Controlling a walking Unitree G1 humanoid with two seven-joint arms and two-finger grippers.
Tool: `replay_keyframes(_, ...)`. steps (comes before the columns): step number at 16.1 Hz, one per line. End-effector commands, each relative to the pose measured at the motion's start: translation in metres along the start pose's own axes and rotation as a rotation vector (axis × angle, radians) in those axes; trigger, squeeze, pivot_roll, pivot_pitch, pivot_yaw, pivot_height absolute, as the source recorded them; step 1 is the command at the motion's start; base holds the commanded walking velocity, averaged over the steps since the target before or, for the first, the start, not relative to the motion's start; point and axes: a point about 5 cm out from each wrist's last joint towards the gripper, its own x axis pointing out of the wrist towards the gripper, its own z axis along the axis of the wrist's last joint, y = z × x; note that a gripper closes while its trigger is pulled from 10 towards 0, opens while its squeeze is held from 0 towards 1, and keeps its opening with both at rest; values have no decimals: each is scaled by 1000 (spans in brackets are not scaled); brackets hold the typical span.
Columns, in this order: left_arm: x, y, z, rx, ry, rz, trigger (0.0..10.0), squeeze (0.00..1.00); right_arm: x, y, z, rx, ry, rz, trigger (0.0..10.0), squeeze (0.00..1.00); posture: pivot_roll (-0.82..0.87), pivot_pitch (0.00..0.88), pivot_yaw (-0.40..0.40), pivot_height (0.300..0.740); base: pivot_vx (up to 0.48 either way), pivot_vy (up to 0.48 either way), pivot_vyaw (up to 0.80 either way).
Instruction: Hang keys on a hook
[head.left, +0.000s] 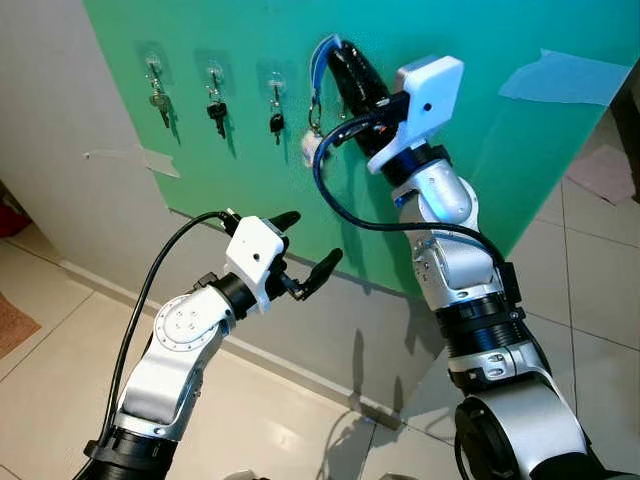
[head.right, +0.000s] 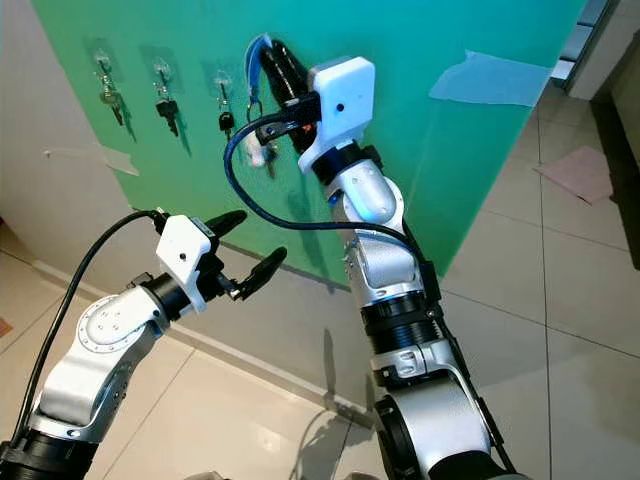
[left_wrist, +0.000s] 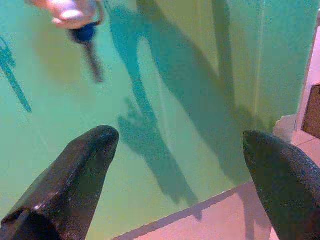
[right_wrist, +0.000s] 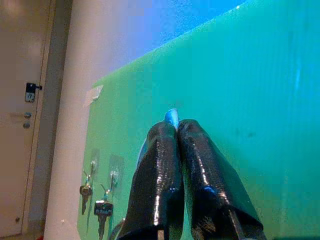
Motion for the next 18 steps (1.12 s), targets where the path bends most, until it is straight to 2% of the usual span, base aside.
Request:
replay_keyframes(1, 0, 1, 6, 14, -12, -3, 10000, 0, 4, -5, 9, -1, -43, -10, 10000, 0, -68, 0, 2, 740, 0, 0, 0)
replay_keyframes(6, 0, 0, 5, 12, -11, -4, 10000, 0, 3, -8, 4, -25, -24, -32, 10000, 0, -68, 0, -1, 740, 0, 0, 0)
replay_keyframes(12, -2, -1, 5, 10, -6, 3, 10000, 0, 0, -11, -8, -127, 37, -28, 10000, 0, -61, 0, -6, 740, 0, 0, 0)
replay_keyframes(18, -5, 0, 5, 10, 0, 3, 10000, 0, 2, -17, -4, -141, 14, -72, 10000, 0, -62, 0, -3, 740, 0, 0, 0)
